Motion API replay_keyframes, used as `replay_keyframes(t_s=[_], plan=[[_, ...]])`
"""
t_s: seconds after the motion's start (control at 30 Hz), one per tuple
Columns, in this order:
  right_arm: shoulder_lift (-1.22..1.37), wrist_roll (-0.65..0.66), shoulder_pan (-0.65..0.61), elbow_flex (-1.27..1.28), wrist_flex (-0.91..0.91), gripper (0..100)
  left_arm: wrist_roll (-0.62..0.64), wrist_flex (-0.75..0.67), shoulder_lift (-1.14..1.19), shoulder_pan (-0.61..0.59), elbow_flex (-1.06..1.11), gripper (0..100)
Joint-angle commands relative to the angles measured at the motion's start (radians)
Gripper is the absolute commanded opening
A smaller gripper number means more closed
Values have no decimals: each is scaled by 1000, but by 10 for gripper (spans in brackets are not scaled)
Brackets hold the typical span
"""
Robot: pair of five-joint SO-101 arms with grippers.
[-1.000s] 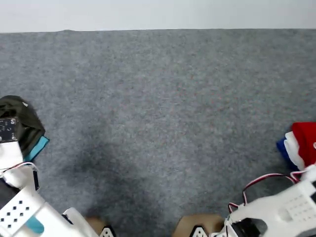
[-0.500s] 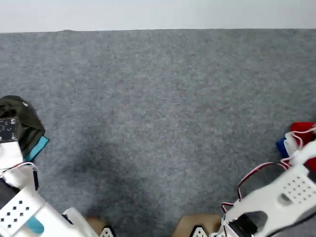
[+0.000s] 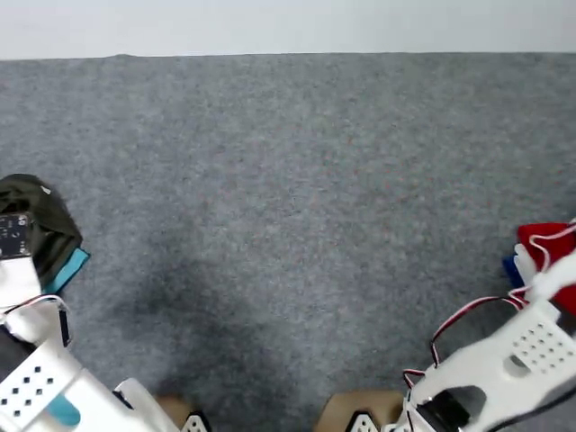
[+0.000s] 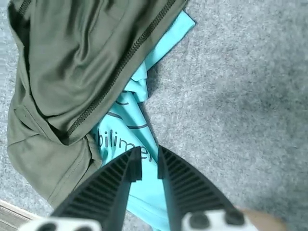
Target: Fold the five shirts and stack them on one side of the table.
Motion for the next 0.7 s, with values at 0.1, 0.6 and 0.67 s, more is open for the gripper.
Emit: replay_keyframes(t_s=[0.1,0.6,0.67], plan=[[10,15,108,-71,-208,9,-8,9,-12,0,-36,65],[-13,201,182,-186,-110,9,-9,8,-12,0,-30,65],[-65,204,197,-186,-36,9,-9,3,-12,0,-31,65]])
